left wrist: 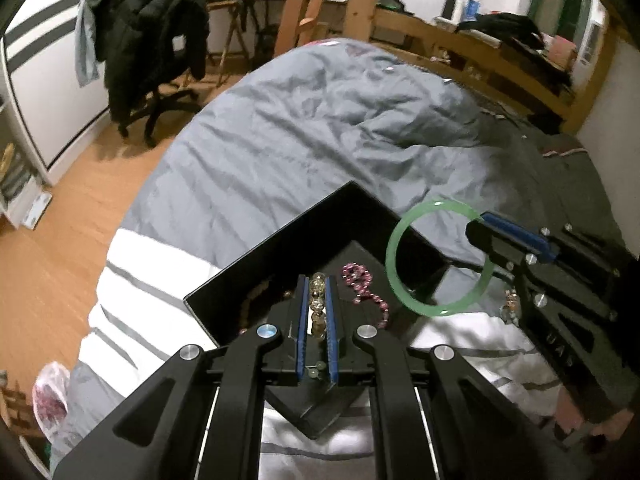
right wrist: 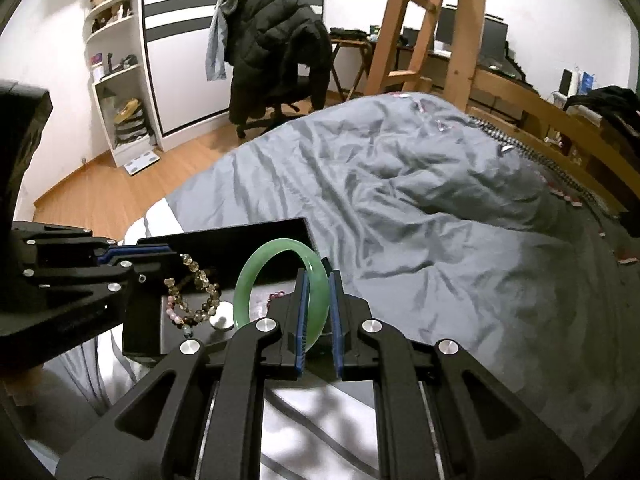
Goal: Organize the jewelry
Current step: 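Carry the bangle and gold bracelet into the black box and open both grippers, then move both grippers back to the remaining jewelry on the bed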
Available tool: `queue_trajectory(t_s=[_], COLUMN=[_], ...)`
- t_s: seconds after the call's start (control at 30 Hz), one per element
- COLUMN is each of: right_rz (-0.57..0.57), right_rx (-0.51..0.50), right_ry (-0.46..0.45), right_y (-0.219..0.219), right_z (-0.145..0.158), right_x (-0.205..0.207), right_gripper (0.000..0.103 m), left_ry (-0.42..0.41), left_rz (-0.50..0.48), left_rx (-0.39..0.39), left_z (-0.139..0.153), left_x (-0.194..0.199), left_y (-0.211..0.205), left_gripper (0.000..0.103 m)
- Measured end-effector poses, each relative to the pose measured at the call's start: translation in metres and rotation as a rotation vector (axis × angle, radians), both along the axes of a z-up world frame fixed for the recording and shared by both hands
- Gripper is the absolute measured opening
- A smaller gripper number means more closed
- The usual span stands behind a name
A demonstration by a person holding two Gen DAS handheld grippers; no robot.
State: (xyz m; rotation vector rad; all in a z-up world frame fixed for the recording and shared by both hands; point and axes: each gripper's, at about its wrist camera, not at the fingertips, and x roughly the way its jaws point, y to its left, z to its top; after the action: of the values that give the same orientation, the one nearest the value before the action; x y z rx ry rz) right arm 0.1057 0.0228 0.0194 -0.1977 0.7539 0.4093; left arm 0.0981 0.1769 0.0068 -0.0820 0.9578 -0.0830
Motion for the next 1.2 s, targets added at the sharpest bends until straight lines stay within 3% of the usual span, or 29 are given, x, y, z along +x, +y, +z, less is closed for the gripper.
queue_trajectory(t_s=[0.33,0.53,0.63,0.7,0.77,0.8,0.93,1.03,1.2], right_rz=[0.037,0.02,0.01,-0.008,0.004,-0.011,-0.044,-0.085,-0.174], right_rx=[0.037,0.042,0.079,0.097,0.162,0.183,0.195,0.211,0.19], right_ry=[0.081,0.134,0.153,0.146,0.144,0.123,0.08,0.053,0.039], right_y=[0.019,0.022,0.016,0.008,-0.002,-0.008,-0.026,-0.049,-0.1], right_z=[-0.027,-0.045,-0.047,-0.043,-0.034,-0.028,-0.009,0.005,0.013], right_x=[0.013,0.02,0.02,0.02,0.017,0.014,0.01,0.005,-0.004], right_gripper=[0.011,0.014,0.016,0.032,0.071,0.077,0.081,0.09,0.09], left_ry=[0.037,0.008,0.001,-0.012,-0.047,-0.067,-0.112,-0.127,-0.147], left_rz=[0.065,0.102,0.104,0.104,0.101,0.096,0.099,0.096,0.04], left_rx=[0.006,0.041,0.039,0.044,0.034,0.019,-0.022,-0.068,-0.076], left_z=[-0.006,-0.003,-0.002,0.002,0.008,0.012,0.021,0.025,0.028], left_x=[0.003,0.003,0.003,0.001,-0.001,-0.004,-0.008,-0.009,-0.014], left_y=[0.011,0.014,0.013,0.012,0.01,0.009,0.01,0.011,-0.009], left_gripper=[0.008,0.009,0.029,0.06,0.071,0.08,0.086,0.088,0.089])
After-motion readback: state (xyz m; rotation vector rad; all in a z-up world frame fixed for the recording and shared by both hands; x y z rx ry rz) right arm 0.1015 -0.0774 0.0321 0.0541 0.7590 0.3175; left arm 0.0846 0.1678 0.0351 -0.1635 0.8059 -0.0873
